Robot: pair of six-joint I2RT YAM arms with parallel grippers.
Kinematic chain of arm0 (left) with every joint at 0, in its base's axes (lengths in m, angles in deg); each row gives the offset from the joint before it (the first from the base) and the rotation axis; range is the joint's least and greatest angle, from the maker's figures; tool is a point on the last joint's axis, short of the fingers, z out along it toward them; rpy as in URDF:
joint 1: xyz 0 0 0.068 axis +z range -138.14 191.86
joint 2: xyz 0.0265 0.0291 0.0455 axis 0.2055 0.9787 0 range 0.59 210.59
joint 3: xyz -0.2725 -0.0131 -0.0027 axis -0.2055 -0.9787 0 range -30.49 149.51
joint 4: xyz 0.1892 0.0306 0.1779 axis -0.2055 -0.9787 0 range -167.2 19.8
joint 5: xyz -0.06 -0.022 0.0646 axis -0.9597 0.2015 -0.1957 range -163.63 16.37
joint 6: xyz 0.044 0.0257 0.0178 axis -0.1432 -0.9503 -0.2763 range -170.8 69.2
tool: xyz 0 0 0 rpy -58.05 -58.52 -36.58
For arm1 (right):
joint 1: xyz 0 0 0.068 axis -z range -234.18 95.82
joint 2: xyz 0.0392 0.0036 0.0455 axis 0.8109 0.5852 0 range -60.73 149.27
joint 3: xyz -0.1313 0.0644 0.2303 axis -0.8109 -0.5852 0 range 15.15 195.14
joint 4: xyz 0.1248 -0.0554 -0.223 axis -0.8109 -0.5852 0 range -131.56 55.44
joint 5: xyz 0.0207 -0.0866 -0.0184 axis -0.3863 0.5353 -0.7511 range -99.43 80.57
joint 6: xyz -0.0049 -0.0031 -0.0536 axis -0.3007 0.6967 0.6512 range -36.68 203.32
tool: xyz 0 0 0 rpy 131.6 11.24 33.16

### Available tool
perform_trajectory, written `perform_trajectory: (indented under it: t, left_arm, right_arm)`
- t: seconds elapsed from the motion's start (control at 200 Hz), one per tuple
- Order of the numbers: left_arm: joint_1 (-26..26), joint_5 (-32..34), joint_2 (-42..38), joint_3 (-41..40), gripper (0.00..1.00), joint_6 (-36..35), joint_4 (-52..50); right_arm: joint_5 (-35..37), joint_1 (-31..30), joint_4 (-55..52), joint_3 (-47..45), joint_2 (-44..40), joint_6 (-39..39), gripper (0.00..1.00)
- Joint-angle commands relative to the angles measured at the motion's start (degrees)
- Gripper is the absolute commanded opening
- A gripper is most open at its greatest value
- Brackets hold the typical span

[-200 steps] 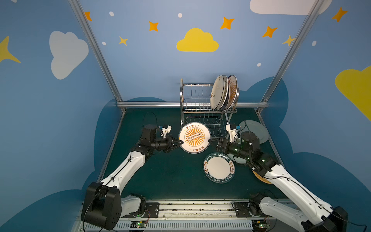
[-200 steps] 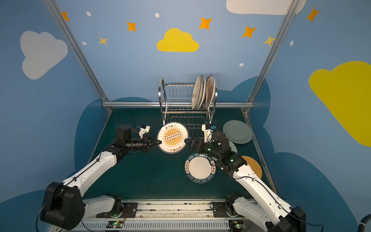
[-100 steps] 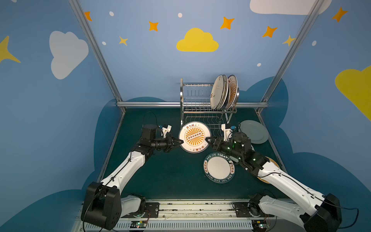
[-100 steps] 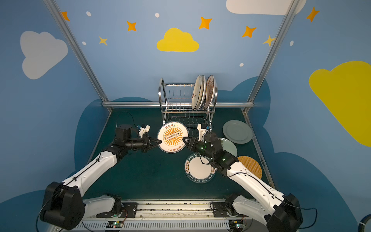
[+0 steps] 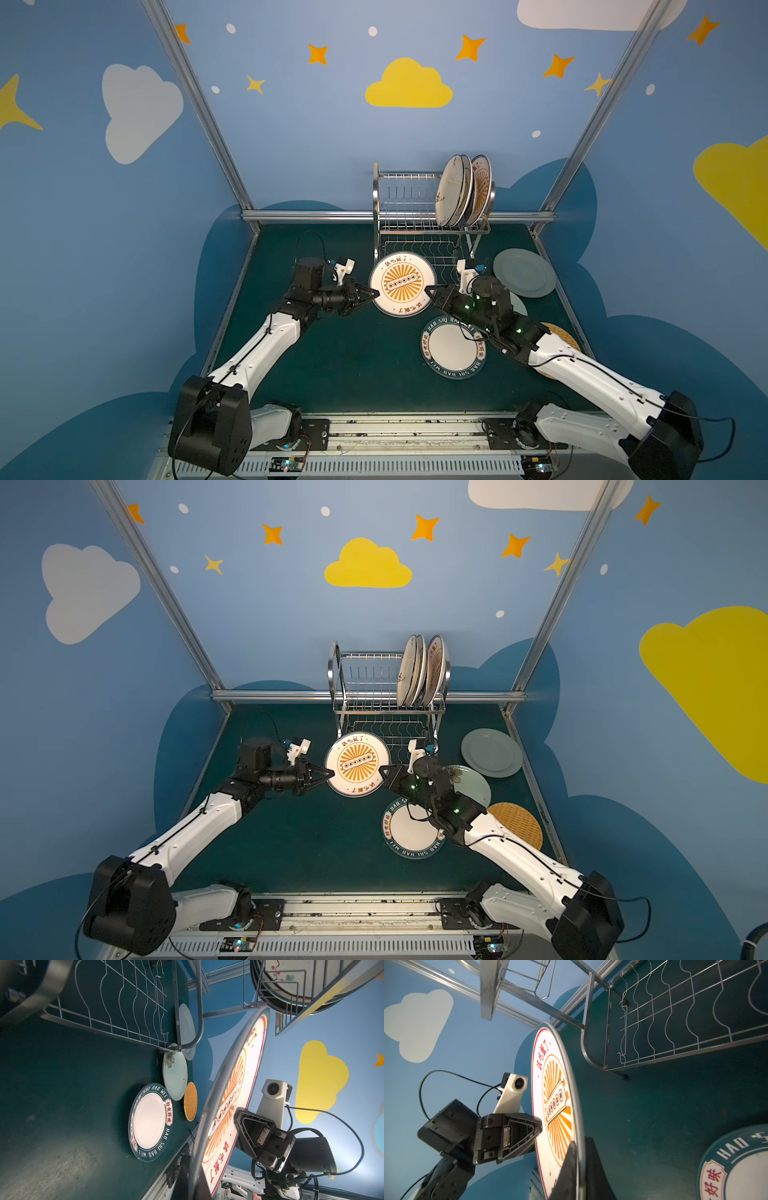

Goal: Load plates into a dish rack
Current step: Pass the plate.

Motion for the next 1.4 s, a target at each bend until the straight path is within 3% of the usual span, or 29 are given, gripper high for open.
perform_trajectory:
  t: [0.0, 0.16, 0.345, 0.491, 0.581, 0.761, 0.936, 1.142, 1.397]
  left_arm:
    - [-0.1, -1.3, -0.3, 0.4, 0.04, -0.1, 1.4]
    - [0.0, -0.8, -0.7, 0.5, 0.08, -0.4, 0.6]
    - [0.6, -0.6, -1.3, 0.3, 0.52, -0.4, 0.5]
    - [1.5, 0.3, -3.2, 0.1, 0.76, -0.4, 0.5]
    - [2.7, 0.9, -4.9, 0.1, 0.85, -0.7, 0.3]
    - [5.6, 2.8, -10.3, -0.1, 0.9, -2.2, -0.4]
    - [7.9, 2.9, -15.4, -2.2, 1.0, 0.1, 5.0]
    - [8.6, 0.7, -18.8, -2.9, 1.0, 0.6, 8.6]
    - [8.5, 0.7, -21.1, -3.2, 1.0, -0.8, 7.8]
  right_arm:
    - [1.5, -1.4, -2.4, 2.5, 0.5, -0.7, 0.03]
    - [5.4, -2.0, -5.9, 3.3, -0.8, -2.6, 0.0]
    - [10.7, -2.3, -12.3, 4.6, -4.1, -4.2, 0.0]
    - [14.8, -3.7, -17.1, 7.8, -6.2, -1.0, 0.0]
    - [17.4, -5.3, -22.4, 12.1, -5.7, 0.7, 0.0]
    - [21.2, -9.5, -24.9, 18.7, -4.6, 6.9, 0.0]
    - [25.6, -12.4, -22.2, 25.5, -3.0, 17.0, 0.0]
    - [29.1, -12.7, -20.1, 38.0, 2.5, 27.2, 0.0]
    - [41.7, -11.4, -23.4, 55.5, 13.8, 36.8, 0.0]
